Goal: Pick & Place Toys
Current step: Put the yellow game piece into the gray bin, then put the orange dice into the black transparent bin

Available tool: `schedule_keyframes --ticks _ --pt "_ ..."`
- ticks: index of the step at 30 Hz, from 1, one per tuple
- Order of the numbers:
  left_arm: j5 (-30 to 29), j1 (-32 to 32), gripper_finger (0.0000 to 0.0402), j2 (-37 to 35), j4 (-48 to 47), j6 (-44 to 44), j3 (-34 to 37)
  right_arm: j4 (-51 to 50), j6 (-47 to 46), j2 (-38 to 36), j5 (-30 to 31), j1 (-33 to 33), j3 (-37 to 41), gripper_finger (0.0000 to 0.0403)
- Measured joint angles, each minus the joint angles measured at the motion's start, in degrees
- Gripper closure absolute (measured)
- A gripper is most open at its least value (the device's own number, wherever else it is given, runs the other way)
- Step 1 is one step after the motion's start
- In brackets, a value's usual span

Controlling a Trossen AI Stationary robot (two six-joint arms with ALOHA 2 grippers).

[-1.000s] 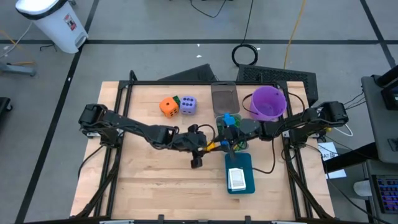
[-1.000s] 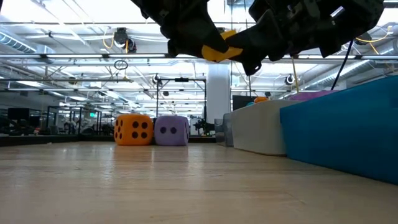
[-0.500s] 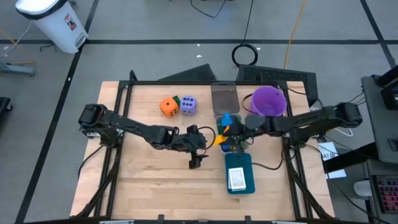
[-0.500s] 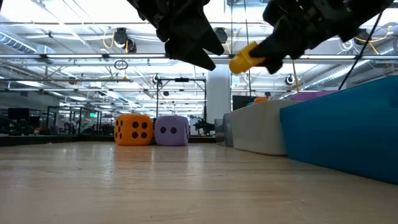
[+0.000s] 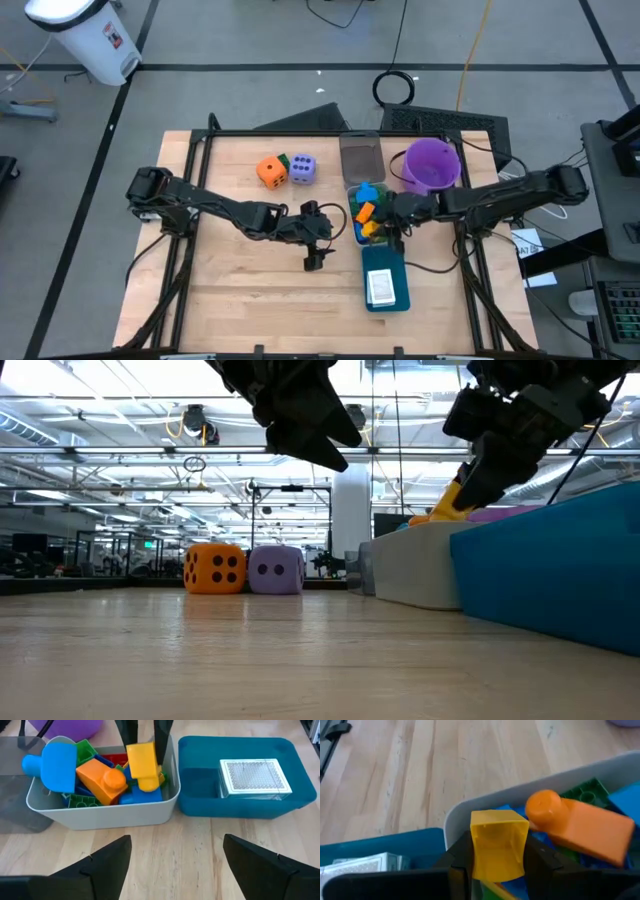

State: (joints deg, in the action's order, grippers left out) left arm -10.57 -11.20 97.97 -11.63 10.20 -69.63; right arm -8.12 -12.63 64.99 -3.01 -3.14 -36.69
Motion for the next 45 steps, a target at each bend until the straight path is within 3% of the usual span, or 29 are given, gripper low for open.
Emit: schedule_keyframes --ticks 8,18,23,27,30,35,39,45 --pt "0.0 0.0 0.0087 0.0 -0.1 0.0 0.0 2.8 5.2 2.7 -0.1 0.0 -0.1 0.0296" --pt "-0.1 0.0 0.0092 0.0 -0.2 -0.8 0.0 5.4 7.4 2.7 0.2 0.0 0.0 0.02" --pt "-0.1 0.7 0.0098 -0.8 -1.9 -3.2 0.0 8.5 7.5 1.8 0.2 0.0 0.0 0.0171" --pt "-5.9 2.4 0.011 -3.8 -4.7 -2.4 0.5 8.5 7.4 -0.4 0.2 0.0 0.0 0.0163" --pt "-8.4 4.4 0.0122 -5.7 -4.1 -2.1 4.1 8.1 7.3 -2.0 0.1 0.0 0.0 0.0164" --pt "-7.9 10.5 0.0137 -12.0 6.3 -0.3 15.4 6.2 5.8 -3.4 0.0 0.0 0.0 0.017" --pt "-8.0 16.0 0.0139 -17.9 7.6 2.9 24.0 6.6 6.0 -3.3 0.0 0.0 0.0 0.0174" --pt "-8.1 21.8 0.0134 -21.9 8.6 3.1 28.8 8.5 6.9 -3.3 0.2 0.2 0.0 0.0174"
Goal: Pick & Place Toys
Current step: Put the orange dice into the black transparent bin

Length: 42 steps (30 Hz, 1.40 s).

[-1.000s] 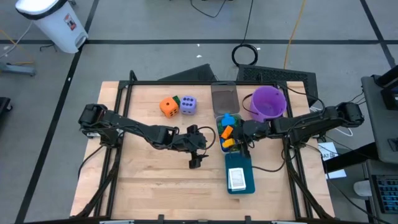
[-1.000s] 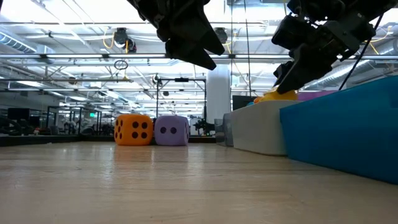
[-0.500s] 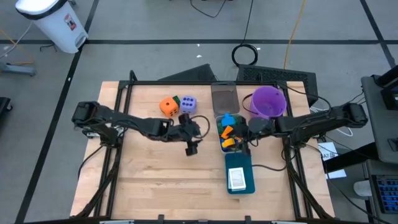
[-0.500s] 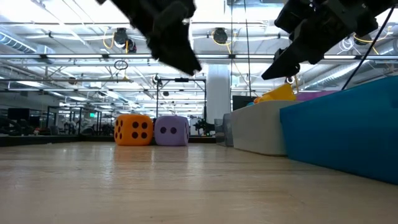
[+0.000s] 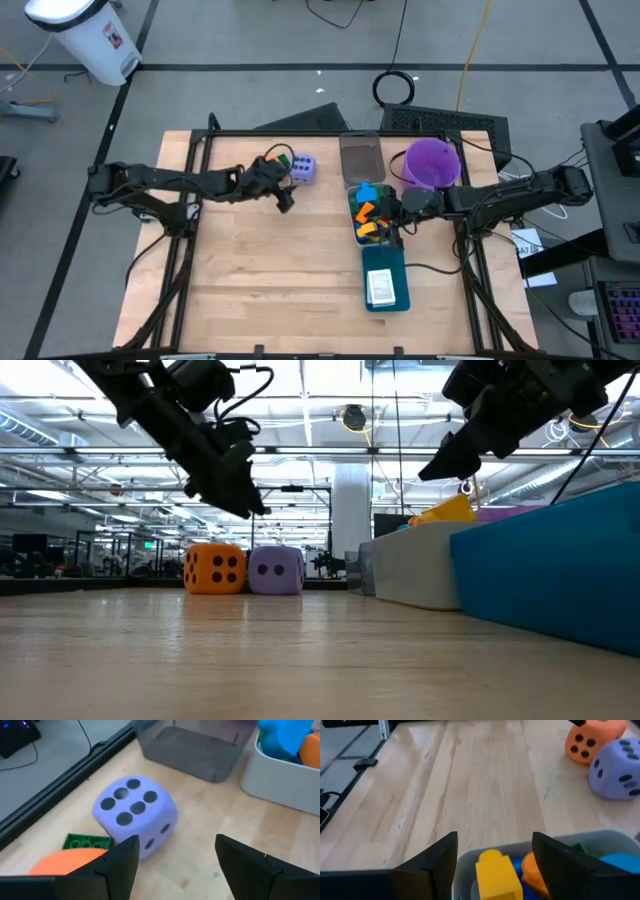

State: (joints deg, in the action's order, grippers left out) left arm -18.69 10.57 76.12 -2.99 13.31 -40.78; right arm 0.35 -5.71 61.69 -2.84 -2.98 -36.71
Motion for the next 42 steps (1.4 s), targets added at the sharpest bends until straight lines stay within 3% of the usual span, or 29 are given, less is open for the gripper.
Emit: schedule_keyframes --ticks 5,9,15,21,31,42 --pt "0.2 3.5 0.0133 0.6 0.1 0.8 -0.1 1.9 0.8 0.0 0.0 0.0 0.0 0.0174" --pt "0.4 5.1 0.0132 1.5 -9.6 3.7 -2.1 2.0 0.8 0.0 0.0 0.0 0.0 0.0174" --pt "-11.4 1.7 0.013 3.5 -21.6 -0.8 -8.8 2.0 0.8 0.0 0.0 0.0 0.0 0.0174" --pt "-19.1 1.0 0.0096 9.7 -36.5 5.2 -16.6 2.0 0.5 0.0 0.0 0.0 0.0 0.0174" --pt "-19.0 0.7 0.0044 22.7 -36.7 2.3 -19.9 2.0 0.4 0.0 0.0 0.0 0.0 0.0174" --pt "-23.2 3.3 0.0081 29.7 -44.4 6.5 -22.0 2.0 0.4 0.0 0.1 0.0 0.0 0.0174"
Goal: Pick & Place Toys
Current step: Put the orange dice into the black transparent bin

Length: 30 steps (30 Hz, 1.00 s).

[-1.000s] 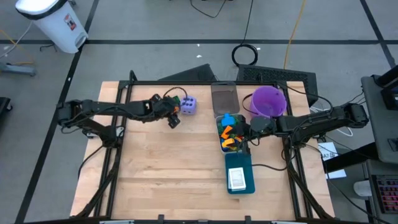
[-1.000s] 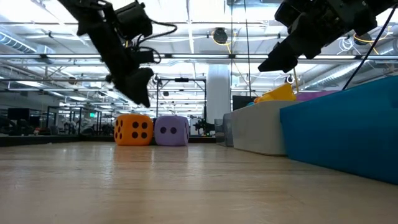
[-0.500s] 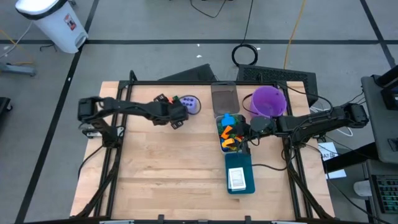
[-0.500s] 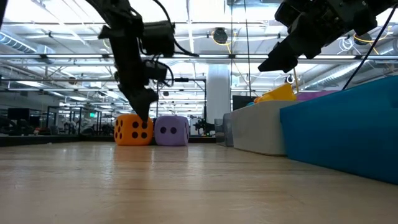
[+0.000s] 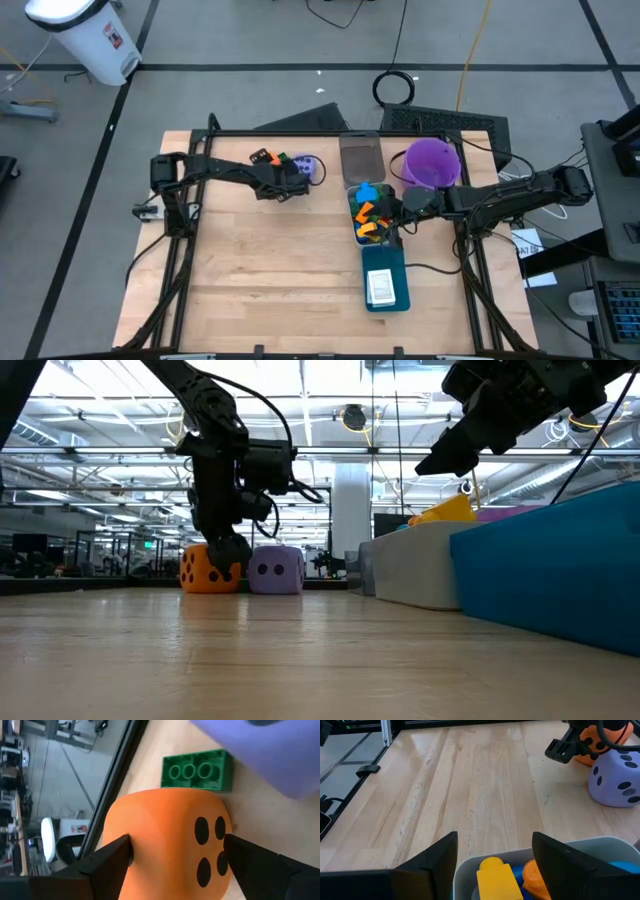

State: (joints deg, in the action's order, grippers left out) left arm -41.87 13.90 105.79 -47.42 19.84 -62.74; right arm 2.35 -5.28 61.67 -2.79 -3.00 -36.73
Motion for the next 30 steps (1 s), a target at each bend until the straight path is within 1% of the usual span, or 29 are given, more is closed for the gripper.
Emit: schedule_keyframes --ticks 2,5,11,12,22,24,26,30 --pt "-0.1 0.1 0.0095 0.5 0.0 1.0 0.0 0.0 0.0 0.0 0.0 0.0 0.0 0.0174" --pt "-0.1 0.1 0.0128 0.5 -0.1 1.3 0.0 0.0 0.0 0.0 0.0 0.0 0.0 0.0174" --pt "0.4 0.0 0.0232 0.5 -0.1 1.3 0.1 0.0 0.0 0.0 0.0 0.0 0.0 0.0174" --pt "0.4 0.0 0.0244 0.5 -0.1 1.3 0.1 0.0 0.0 0.0 0.0 0.0 0.0 0.0174" --pt "-0.3 -0.7 0.0244 0.2 -2.0 1.8 -0.2 0.0 0.0 0.0 0.0 0.0 0.0 0.0174" --pt "-0.4 -1.3 0.0245 0.2 -5.1 2.3 -1.4 0.0 0.0 0.0 0.0 0.0 0.0 0.0174" --pt "0.9 -2.0 0.0245 0.0 -9.7 3.1 -3.6 0.0 0.0 0.0 0.0 0.0 0.0 0.0174" --pt "2.4 -3.7 0.0245 -0.3 -13.7 3.1 -9.3 0.0 0.0 0.0 0.0 0.0 0.0 0.0174"
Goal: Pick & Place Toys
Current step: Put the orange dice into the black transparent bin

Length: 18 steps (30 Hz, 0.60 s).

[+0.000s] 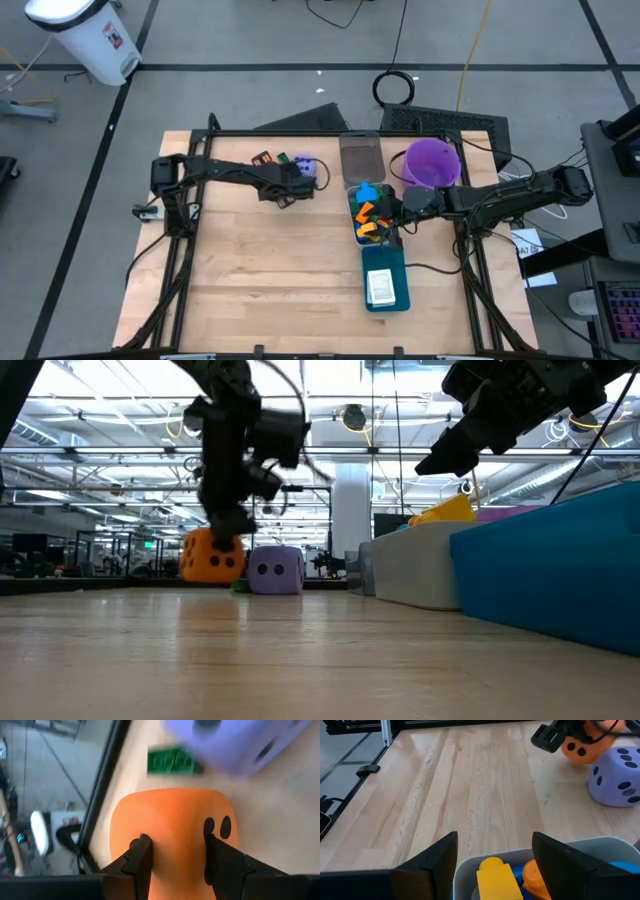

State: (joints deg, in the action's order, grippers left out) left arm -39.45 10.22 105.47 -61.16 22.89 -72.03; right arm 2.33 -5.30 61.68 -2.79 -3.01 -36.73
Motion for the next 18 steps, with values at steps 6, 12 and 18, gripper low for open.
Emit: schedule_keyframes --ticks 6,12,18 --pt "-0.8 -2.9 0.0246 -0.1 -0.2 -4.4 -7.9 0.0 0.0 0.0 0.0 0.0 0.0 0.0174" --pt "-3.3 -5.2 0.0246 -0.1 5.1 -13.5 -16.1 -0.2 0.0 -1.8 0.0 0.0 0.0 0.0174" --pt "-3.2 -6.4 0.0246 -0.2 25.6 -35.5 -17.3 -0.5 0.2 -7.8 1.6 0.0 0.0 0.0174"
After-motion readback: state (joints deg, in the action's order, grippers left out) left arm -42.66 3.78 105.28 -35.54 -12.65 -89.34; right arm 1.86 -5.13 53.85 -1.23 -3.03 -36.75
